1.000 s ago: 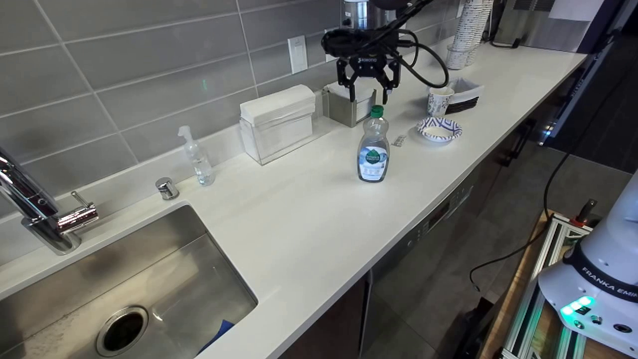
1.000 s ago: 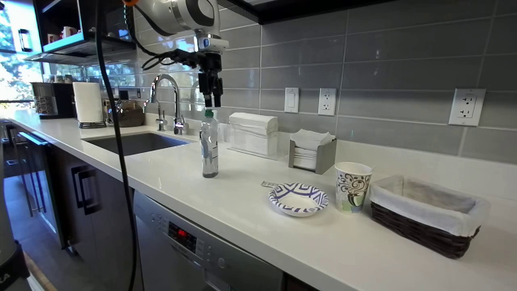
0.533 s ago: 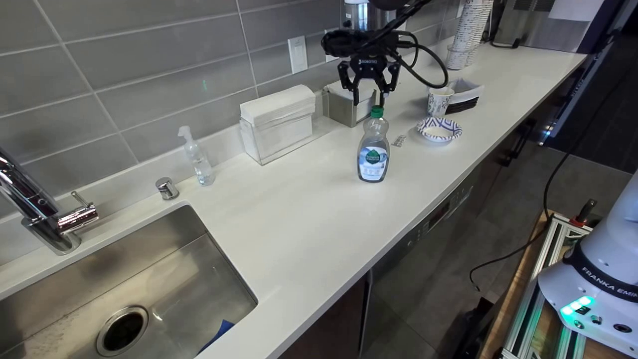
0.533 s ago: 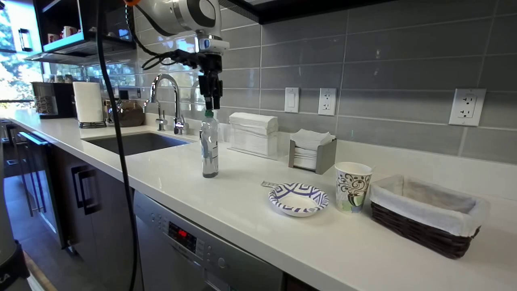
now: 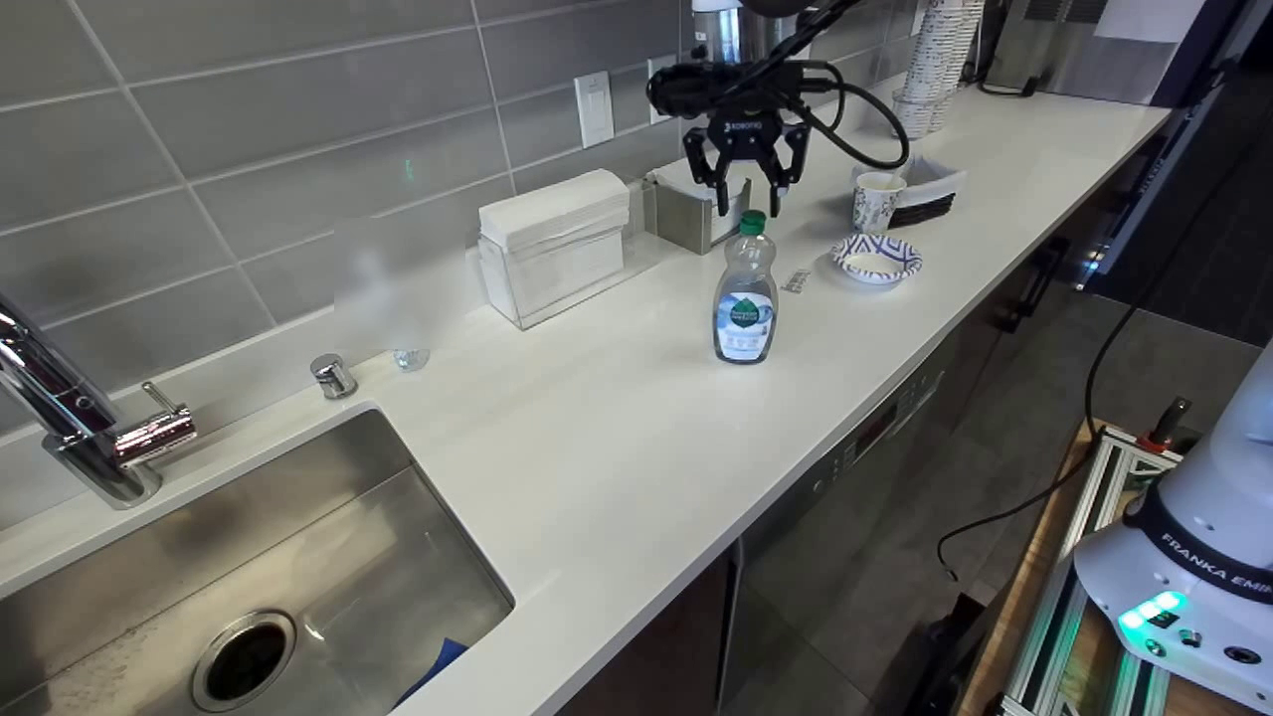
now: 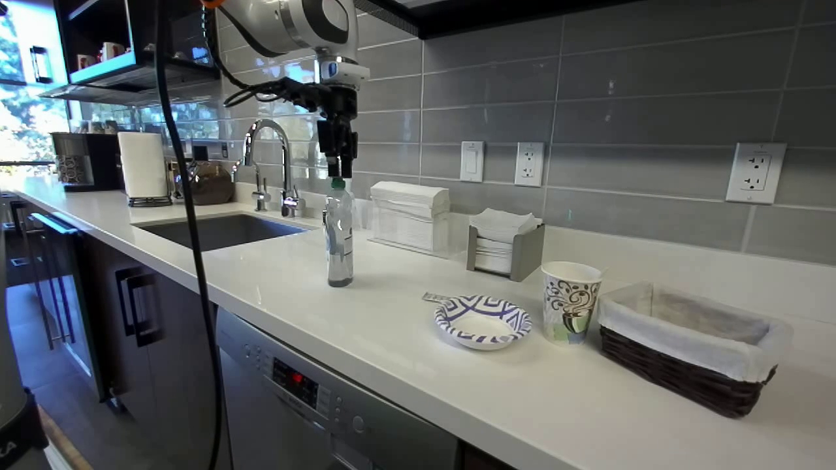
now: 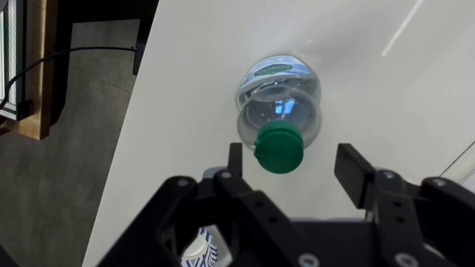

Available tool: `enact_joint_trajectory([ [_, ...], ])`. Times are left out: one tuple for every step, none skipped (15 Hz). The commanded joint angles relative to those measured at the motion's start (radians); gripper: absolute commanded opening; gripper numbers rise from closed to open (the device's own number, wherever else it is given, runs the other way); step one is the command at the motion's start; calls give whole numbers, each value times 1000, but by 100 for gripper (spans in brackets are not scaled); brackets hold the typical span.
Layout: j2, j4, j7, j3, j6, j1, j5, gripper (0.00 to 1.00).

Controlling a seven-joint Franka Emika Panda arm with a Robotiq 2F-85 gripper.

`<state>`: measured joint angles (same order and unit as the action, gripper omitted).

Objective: Open the dishwashing liquid.

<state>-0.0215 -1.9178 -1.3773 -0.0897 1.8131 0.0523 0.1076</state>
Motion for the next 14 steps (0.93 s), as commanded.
enact_joint_trajectory([
  [-13,-7,-6,6,-26,4,-14,66],
  [-12,-9,-5,6,-21,4,-15,66],
  [-10,-9,-7,7,-20,4,-14,63],
  [-6,-9,-5,7,-21,3,-15,62],
  [-4,-8,-4,8,-22,2,-18,60],
  [-3,-9,-3,9,-23,2,-18,59],
  [-4,-9,-1,9,-24,2,-20,56],
  [-5,-10,-2,9,-24,3,-19,49],
  [-6,-10,-2,9,-24,3,-18,49],
  [-8,-10,-1,9,-24,4,-17,47],
  [-9,-10,-2,8,-24,4,-16,39],
  [-11,-11,-1,7,-24,5,-14,42],
  [-12,-11,0,7,-26,6,-13,36],
  [-13,-11,1,7,-26,6,-14,34],
])
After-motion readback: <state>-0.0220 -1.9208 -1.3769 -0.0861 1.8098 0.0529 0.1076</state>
